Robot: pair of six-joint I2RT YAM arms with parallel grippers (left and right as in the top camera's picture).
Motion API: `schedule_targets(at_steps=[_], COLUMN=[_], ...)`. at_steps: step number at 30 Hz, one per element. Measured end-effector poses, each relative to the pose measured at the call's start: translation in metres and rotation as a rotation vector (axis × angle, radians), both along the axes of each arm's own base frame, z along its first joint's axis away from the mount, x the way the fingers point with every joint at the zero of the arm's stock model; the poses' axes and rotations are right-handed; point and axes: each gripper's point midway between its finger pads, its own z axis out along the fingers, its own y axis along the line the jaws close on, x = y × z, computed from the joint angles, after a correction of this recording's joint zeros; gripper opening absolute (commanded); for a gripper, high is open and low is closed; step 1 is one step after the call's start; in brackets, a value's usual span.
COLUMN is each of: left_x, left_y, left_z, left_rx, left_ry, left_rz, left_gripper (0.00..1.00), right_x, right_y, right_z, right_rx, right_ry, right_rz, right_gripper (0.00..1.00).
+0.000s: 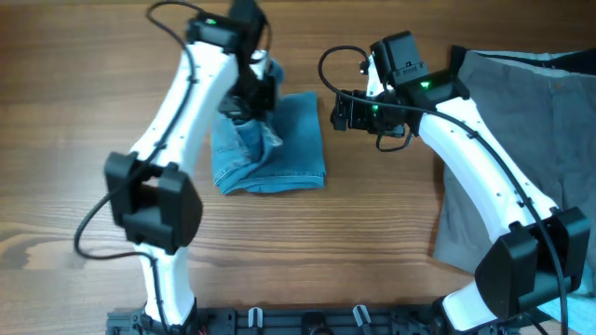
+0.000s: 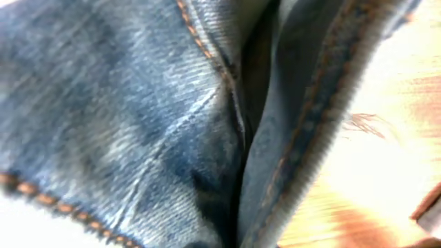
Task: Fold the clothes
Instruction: 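Fold the left end of the jeans rightward with the left gripper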
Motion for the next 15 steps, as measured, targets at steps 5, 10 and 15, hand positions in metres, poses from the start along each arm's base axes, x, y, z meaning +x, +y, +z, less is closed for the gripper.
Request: schedule_targets(at_steps=[5, 10, 15], left_x=[0.003, -0.008, -0.009], left_y=[-0.030, -0.033, -0.012], left_z=[-0.034, -0.043, -0.011], left_rx=[0.003, 0.021, 0.024], left_ry=[0.031, 0.093, 0.116], left_rz=[-0.002, 0.013, 0.059], left_gripper=[1.00, 1.00, 1.00], right_x=[0.000, 0.000, 0.003], right_y=[-0.003, -0.007, -0.007], right_z=[-0.001, -0.002, -0.001], right_rx=[-0.012, -0.029, -0.031], right_ry=[0.004, 0.003, -0.010], right_rz=[-0.010, -0.020, -0.017], right_gripper=[0.94, 0.94, 0.93])
